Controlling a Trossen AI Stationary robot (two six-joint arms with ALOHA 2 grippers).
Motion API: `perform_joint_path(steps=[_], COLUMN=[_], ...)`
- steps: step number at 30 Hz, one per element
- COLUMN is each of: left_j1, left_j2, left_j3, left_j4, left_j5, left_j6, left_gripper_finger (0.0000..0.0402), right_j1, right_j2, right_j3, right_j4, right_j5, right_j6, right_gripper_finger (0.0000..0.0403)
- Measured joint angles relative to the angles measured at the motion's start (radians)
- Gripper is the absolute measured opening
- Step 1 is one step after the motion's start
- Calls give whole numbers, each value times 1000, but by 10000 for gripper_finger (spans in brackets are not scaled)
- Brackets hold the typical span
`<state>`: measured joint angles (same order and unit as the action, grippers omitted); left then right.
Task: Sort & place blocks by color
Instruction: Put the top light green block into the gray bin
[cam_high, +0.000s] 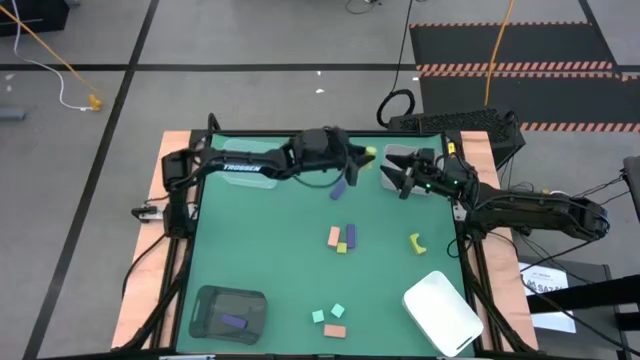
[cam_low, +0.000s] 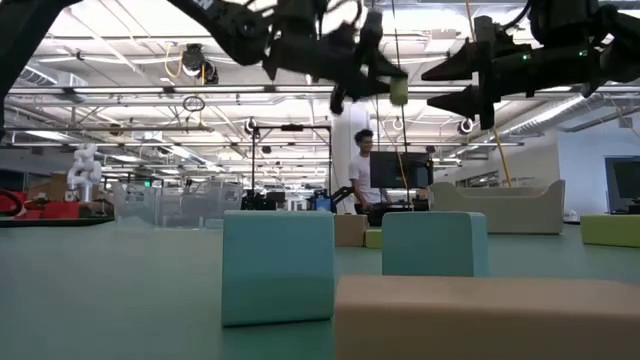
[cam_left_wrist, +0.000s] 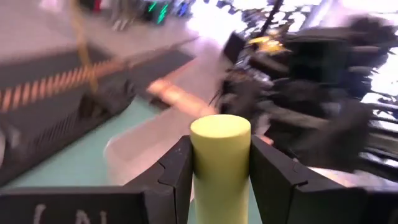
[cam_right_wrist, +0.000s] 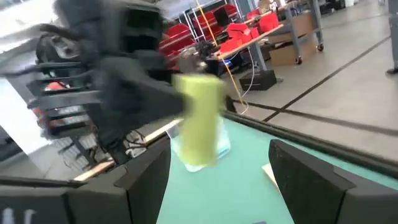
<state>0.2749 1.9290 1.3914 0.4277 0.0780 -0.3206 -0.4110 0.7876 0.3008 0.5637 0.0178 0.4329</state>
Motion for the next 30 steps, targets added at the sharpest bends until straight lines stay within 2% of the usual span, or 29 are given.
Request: perform_joint_path(steps=[2, 8, 12, 18, 30], left_j1=[-19, -46, -60, -72, -78], left_j2=[-17, -17, -18, -18, -18], left_j3=[0, 1, 1, 1, 1], left_j4=[18, 6, -3, 6, 34], left_j5=[0, -31, -69, -72, -72], left_j6=[49, 63, 92, 80, 77], left_gripper_finger=[126, 126, 126, 126, 126], right_j1=[0, 0, 1, 1, 1], right_j2=[0, 0, 0, 21, 208], right_j3=[0, 0, 0, 0, 5], right_j4=[3, 24, 39, 61, 294], right_j5=[-40, -180, -197, -200, -199], right_j6=[48, 89, 95, 12, -92], right_gripper_finger=[265, 265, 265, 265, 265])
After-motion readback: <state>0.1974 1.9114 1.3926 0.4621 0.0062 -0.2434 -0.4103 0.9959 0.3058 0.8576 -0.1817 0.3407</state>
